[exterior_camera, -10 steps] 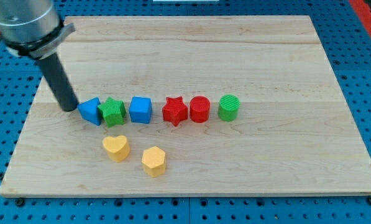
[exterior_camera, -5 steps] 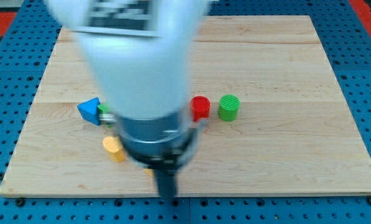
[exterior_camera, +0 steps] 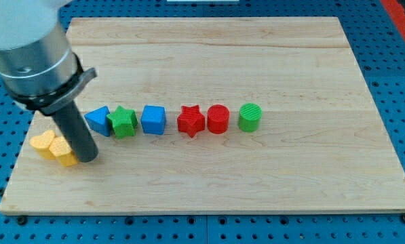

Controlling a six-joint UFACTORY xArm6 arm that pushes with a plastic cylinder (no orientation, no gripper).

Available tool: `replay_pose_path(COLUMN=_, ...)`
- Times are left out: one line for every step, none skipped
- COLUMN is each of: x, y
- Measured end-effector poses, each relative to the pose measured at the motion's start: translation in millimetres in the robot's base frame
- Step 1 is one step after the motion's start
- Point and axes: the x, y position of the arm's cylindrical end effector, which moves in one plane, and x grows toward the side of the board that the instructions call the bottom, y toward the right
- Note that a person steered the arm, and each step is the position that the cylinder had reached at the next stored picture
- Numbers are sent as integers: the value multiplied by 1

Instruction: Adjust the blue blocks and yellow blocks to form a horizontal line

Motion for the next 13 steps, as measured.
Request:
replay_pose_path(x=50, y=28)
replay_pose_path(x=55, y=-2)
replay_pose_path(x=28, y=-5)
replay_pose_path(x=0, y=-5)
replay_pose_path(x=23, y=-4)
replay_pose_path(x=42, y=-26)
replay_pose_path(x=15, y=-30)
replay_pose_path(x=1, y=-30)
replay_pose_path(x=-9, y=-30)
replay_pose_path(x=-25, y=-30)
replay_pose_path(x=-19, y=-30)
replay_pose_path(x=-10, y=-39)
replay_pose_path(x=-22, y=-61)
